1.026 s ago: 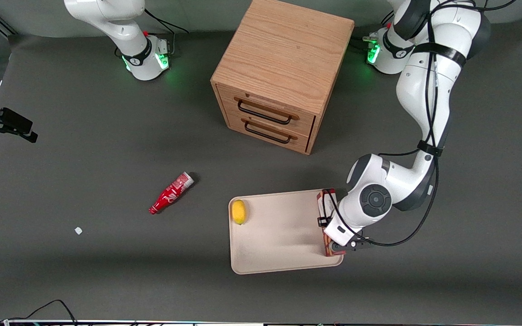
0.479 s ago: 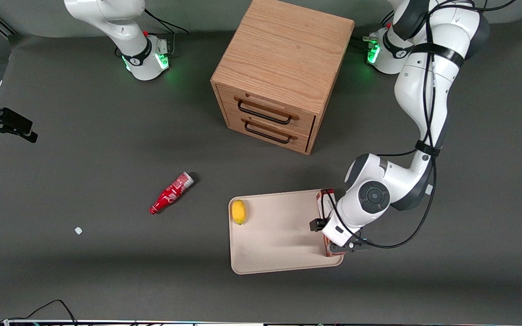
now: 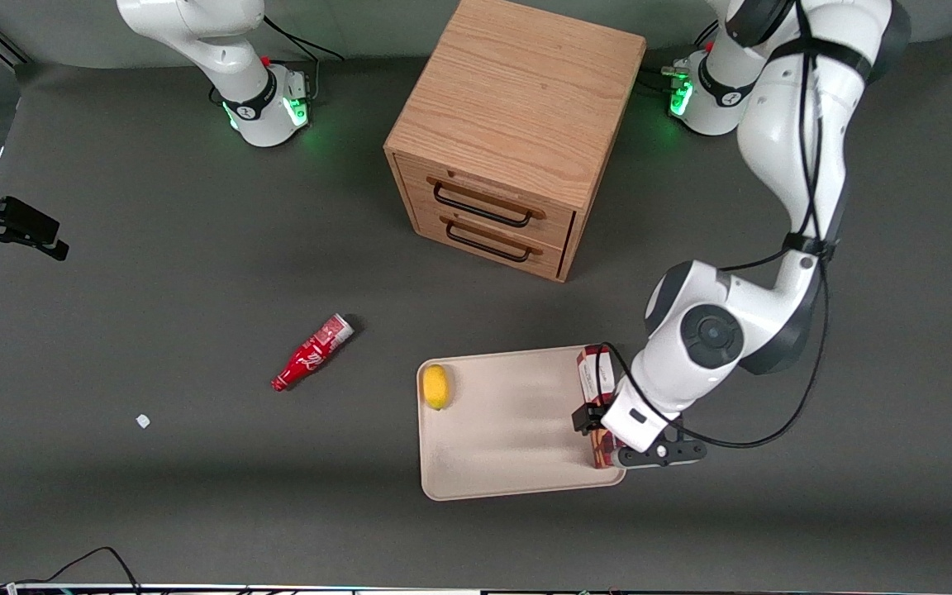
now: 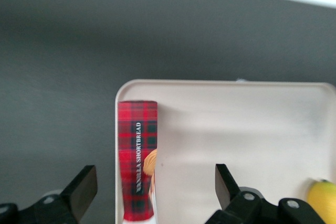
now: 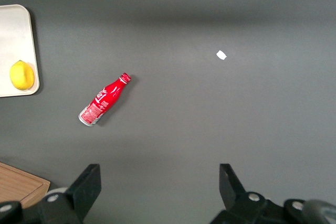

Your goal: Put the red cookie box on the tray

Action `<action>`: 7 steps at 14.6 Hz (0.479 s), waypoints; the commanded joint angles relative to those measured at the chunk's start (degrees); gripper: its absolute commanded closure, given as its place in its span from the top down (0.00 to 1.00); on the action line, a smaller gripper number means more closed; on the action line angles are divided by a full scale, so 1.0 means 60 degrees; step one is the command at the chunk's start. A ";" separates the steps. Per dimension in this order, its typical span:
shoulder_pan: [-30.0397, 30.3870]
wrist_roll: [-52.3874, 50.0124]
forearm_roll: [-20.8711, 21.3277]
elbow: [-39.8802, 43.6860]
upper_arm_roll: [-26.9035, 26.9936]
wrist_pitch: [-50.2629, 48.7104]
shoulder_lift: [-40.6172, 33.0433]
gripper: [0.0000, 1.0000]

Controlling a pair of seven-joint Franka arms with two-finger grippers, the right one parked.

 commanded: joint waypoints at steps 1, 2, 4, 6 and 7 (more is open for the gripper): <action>0.0589 -0.0093 -0.0585 -0.1156 0.0012 -0.1200 -0.1991 1.00; 0.0882 0.0241 -0.0923 -0.1259 0.0012 -0.2019 -0.2577 1.00; 0.1468 0.1571 -0.1363 -0.1260 0.0012 -0.3631 -0.3399 1.00; 0.2098 0.2467 -0.1483 -0.1361 0.0041 -0.4835 -0.4030 1.00; 0.2420 0.2819 -0.1498 -0.1536 0.0056 -0.5174 -0.4381 1.00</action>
